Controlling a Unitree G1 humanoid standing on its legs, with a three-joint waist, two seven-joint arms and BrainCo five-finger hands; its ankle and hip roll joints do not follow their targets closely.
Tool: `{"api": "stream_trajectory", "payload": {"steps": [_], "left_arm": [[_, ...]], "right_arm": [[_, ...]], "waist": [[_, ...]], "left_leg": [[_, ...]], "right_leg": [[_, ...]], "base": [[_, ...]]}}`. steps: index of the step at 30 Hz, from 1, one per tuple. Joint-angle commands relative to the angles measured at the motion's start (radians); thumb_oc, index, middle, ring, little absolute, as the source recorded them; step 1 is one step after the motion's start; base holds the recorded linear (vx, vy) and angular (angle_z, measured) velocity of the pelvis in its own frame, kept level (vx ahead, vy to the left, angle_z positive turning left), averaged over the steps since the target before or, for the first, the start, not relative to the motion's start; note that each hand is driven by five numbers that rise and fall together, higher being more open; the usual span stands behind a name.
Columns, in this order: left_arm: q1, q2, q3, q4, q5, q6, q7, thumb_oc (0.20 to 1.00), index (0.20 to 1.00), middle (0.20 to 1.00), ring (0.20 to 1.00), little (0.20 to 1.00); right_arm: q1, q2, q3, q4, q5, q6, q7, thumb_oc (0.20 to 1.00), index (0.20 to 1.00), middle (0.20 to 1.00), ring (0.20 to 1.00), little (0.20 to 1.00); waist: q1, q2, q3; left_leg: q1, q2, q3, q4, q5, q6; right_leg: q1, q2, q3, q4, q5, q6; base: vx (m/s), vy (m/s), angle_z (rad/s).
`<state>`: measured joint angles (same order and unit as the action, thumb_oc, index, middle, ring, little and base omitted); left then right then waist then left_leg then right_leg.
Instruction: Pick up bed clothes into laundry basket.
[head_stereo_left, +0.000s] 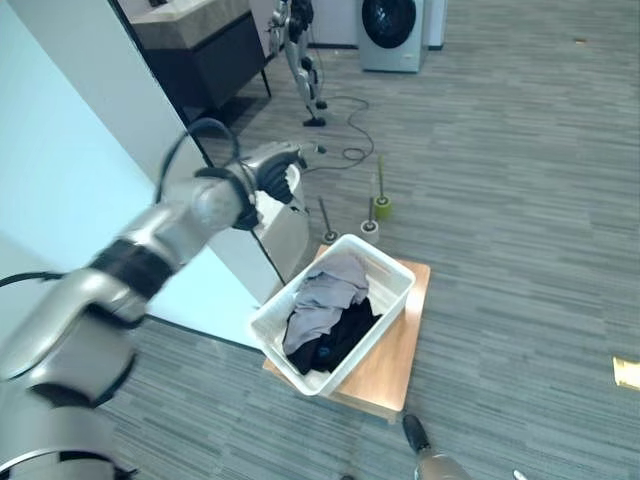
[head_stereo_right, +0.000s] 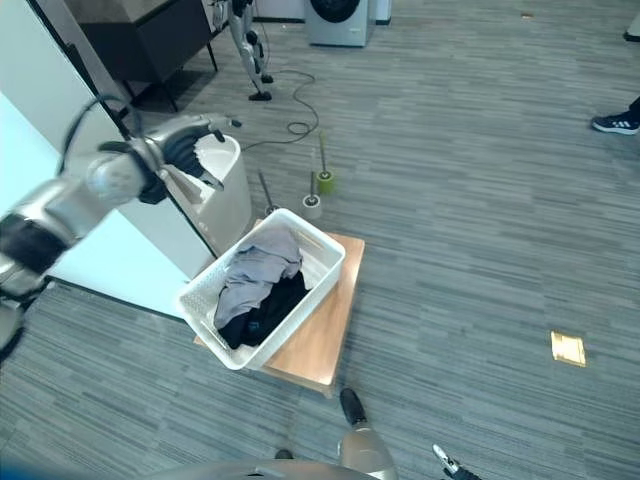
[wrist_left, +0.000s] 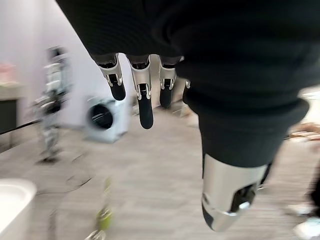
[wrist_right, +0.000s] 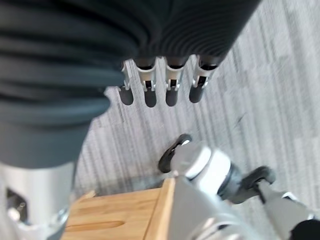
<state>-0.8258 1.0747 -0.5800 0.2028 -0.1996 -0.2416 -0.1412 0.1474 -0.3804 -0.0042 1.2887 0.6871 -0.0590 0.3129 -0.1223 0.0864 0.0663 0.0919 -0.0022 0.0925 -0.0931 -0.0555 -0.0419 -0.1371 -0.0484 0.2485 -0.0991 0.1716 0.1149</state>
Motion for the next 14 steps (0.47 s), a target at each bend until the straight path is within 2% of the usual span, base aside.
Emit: {"api": "stream_trajectory", "payload": {"steps": [1, 2, 4, 7, 8, 9, 11, 12, 13, 14], "left_arm": [[0.204, -0.047, 0.171, 0.092, -0.437, -0.028, -0.131, 1.0, 1.0, 1.0, 1.0, 1.0], [0.287, -0.088, 0.225, 0.073, -0.46, -0.016, -0.14, 1.0, 1.0, 1.0, 1.0, 1.0], [0.502, -0.262, 0.359, 0.047, -0.541, -0.002, -0.135, 1.0, 1.0, 1.0, 1.0, 1.0], [0.733, -0.47, 0.461, 0.07, -0.536, 0.004, -0.106, 1.0, 1.0, 1.0, 1.0, 1.0], [0.733, -0.47, 0.461, 0.07, -0.536, 0.004, -0.106, 1.0, 1.0, 1.0, 1.0, 1.0], [0.816, -0.569, 0.484, 0.136, -0.528, 0.016, -0.097, 1.0, 1.0, 1.0, 1.0, 1.0], [0.868, -0.641, 0.48, 0.207, -0.509, 0.029, -0.079, 1.0, 1.0, 1.0, 1.0, 1.0], [0.906, -0.716, 0.484, 0.248, -0.535, 0.044, -0.068, 1.0, 1.0, 1.0, 1.0, 1.0], [0.906, -0.716, 0.484, 0.248, -0.535, 0.044, -0.068, 1.0, 1.0, 1.0, 1.0, 1.0], [0.955, -0.77, 0.491, 0.273, -0.509, 0.055, -0.05, 1.0, 1.0, 1.0, 1.0, 1.0]], "right_arm": [[0.045, -0.022, -0.017, -0.004, 0.037, -0.021, 0.036, 1.0, 1.0, 1.0, 1.0, 1.0], [0.048, -0.018, -0.022, -0.004, 0.036, -0.026, 0.033, 1.0, 1.0, 1.0, 1.0, 1.0], [0.049, 0.013, -0.057, -0.022, 0.056, -0.036, 0.026, 1.0, 1.0, 1.0, 1.0, 1.0], [0.045, 0.04, -0.1, -0.131, 0.074, -0.069, 0.0, 1.0, 1.0, 1.0, 1.0, 1.0], [0.045, 0.04, -0.1, -0.132, 0.074, -0.069, 0.0, 1.0, 1.0, 1.0, 1.0, 1.0], [0.05, 0.043, -0.112, -0.254, 0.074, -0.092, -0.023, 1.0, 1.0, 1.0, 1.0, 1.0], [0.045, 0.033, -0.094, -0.345, 0.029, -0.103, -0.04, 1.0, 1.0, 1.0, 1.0, 1.0], [0.039, 0.025, -0.068, -0.412, -0.011, -0.109, -0.062, 1.0, 1.0, 1.0, 1.0, 1.0], [0.04, 0.025, -0.068, -0.413, -0.011, -0.108, -0.063, 1.0, 1.0, 1.0, 1.0, 1.0], [0.054, 0.026, -0.049, -0.519, -0.048, -0.107, -0.067, 1.0, 1.0, 1.0, 1.0, 1.0]], "waist": [[0.005, -0.005, -0.027], [0.005, -0.005, -0.035], [0.015, -0.017, -0.041], [0.028, -0.029, -0.056], [0.028, -0.029, -0.057], [0.035, -0.036, -0.06], [0.046, -0.04, -0.065], [0.056, -0.043, -0.064], [0.056, -0.043, -0.063], [0.068, -0.048, -0.067]], "left_leg": [[-0.102, 0.002, -0.095, 0.006, 0.064, -0.011], [-0.103, 0.003, -0.094, 0.006, 0.063, -0.012], [-0.093, 0.004, -0.099, 0.006, 0.059, -0.011], [-0.09, 0.007, -0.103, 0.006, 0.059, -0.007], [-0.091, 0.008, -0.103, 0.006, 0.059, -0.007], [-0.085, 0.009, -0.103, 0.006, 0.058, -0.003], [-0.083, 0.008, -0.106, 0.006, 0.059, 0.003], [-0.081, 0.007, -0.114, 0.006, 0.06, 0.007], [-0.08, 0.007, -0.114, 0.006, 0.06, 0.007], [-0.078, 0.008, -0.125, 0.006, 0.063, 0.011]], "right_leg": [[0.029, -0.05, -0.024, 0.081, -0.132, 0.059], [0.027, -0.049, -0.024, 0.082, -0.132, 0.056], [0.039, -0.047, -0.029, 0.086, -0.144, 0.047], [0.044, -0.043, -0.033, 0.091, -0.155, 0.036], [0.043, -0.042, -0.033, 0.091, -0.155, 0.036], [0.048, -0.042, -0.034, 0.102, -0.163, 0.033], [0.046, -0.038, -0.037, 0.119, -0.172, 0.029], [0.048, -0.036, -0.041, 0.131, -0.178, 0.024], [0.048, -0.036, -0.041, 0.131, -0.178, 0.024], [0.055, -0.037, -0.05, 0.135, -0.185, 0.019]], "base": [[0.02, -0.019, 0.27], [0.02, -0.029, 0.2], [0.0, -0.055, 0.03], [-0.01, -0.045, -0.08], [-0.01, -0.036, -0.14], [0.0, 0.0, 0.0], [-0.04, -0.033, -0.01], [-0.04, -0.027, -0.15], [-0.03, -0.041, 0.03], [-0.01, -0.032, 0.11]]}}
